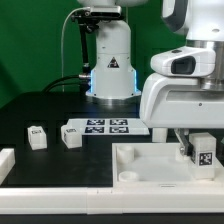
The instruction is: Assemble one leg
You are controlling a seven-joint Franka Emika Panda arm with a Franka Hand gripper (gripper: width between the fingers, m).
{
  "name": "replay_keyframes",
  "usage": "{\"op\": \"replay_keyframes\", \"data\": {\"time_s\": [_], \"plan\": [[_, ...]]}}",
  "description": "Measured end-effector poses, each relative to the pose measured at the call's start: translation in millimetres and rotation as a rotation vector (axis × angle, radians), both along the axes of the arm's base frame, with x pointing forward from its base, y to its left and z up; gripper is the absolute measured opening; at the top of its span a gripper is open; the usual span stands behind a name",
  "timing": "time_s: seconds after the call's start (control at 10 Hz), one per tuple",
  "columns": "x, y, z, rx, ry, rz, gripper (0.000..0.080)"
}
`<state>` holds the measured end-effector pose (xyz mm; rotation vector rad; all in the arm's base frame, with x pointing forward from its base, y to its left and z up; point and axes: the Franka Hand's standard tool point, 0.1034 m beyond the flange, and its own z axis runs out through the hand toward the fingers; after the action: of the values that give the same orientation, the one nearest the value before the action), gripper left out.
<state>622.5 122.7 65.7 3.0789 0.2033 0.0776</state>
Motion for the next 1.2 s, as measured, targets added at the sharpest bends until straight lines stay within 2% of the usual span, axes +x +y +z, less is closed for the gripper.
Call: {"op": "replay_keyframes", "data": {"time_s": [0.3,0.4,0.6,0.8,1.2], "plan": [[0.0,-0.1,0.0,0.002,-0.002,-0.041,0.0291],[0.3,1.7,0.4,0.009,-0.012,-0.143,0.0291],[-2.1,3.0,1.1,0.009,-0.055,-0.561,0.0291],[-2.3,2.3,0.3,0.014,-0.08,-0.838,0.0291],[-2.3,1.2,0.2,0.035,-0.116,-1.233,0.0291]]}}
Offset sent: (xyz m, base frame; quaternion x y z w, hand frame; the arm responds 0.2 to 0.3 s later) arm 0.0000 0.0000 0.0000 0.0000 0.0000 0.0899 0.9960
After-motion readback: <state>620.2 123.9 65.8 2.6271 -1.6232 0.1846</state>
